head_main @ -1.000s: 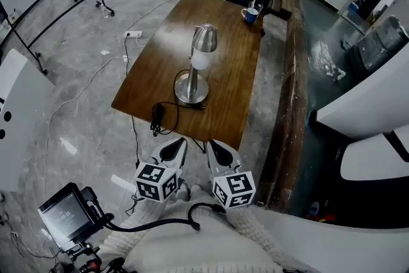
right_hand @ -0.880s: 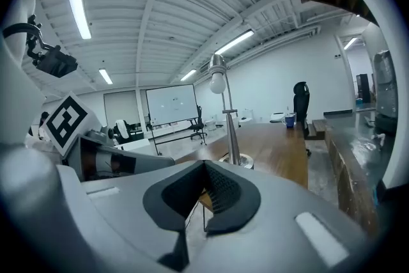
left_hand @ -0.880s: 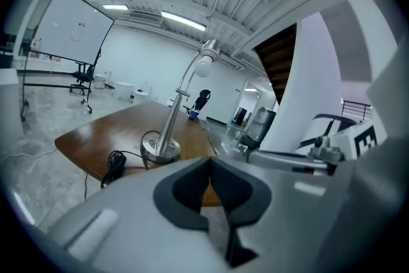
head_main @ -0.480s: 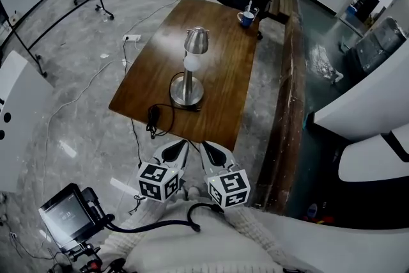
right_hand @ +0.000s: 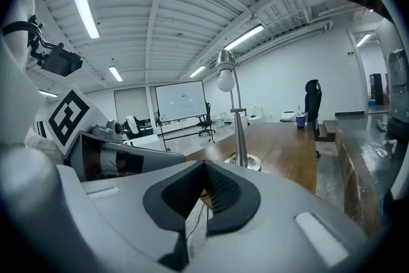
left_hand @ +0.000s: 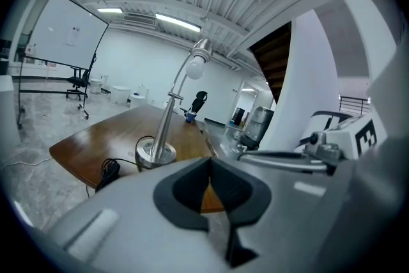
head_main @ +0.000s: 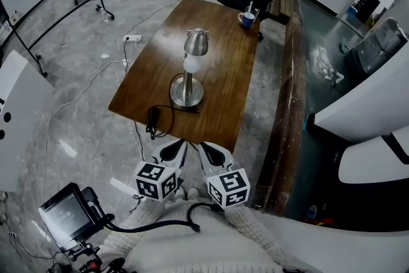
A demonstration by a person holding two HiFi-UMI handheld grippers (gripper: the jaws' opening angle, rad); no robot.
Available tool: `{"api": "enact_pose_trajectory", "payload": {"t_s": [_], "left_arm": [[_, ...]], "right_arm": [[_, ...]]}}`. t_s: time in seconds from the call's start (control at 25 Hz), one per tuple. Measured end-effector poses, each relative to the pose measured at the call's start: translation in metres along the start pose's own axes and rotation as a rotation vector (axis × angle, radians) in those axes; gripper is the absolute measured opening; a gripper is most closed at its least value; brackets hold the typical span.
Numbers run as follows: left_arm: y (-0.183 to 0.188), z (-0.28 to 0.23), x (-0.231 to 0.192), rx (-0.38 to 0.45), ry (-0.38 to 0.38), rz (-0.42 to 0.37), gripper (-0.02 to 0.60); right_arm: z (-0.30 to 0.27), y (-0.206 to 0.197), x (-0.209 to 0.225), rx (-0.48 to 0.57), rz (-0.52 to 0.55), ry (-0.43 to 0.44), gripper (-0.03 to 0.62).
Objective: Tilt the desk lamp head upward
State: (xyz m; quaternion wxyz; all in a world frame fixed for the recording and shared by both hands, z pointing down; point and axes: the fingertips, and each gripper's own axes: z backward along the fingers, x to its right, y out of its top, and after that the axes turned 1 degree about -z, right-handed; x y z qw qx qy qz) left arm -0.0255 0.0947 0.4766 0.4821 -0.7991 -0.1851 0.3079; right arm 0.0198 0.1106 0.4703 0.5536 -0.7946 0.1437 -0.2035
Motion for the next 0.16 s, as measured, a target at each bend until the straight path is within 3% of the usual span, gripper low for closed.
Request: {"api": "enact_pose_trajectory", "payload": {"t_s": [0.16], "left_arm": [[-0.0077,-0.0035,0.0036,-0.020,-0.020,0.014,0.008]], "right_arm": [[0.0002,0.0022,0.0014,0.007,0.011,-0.006,-0.003]]}}
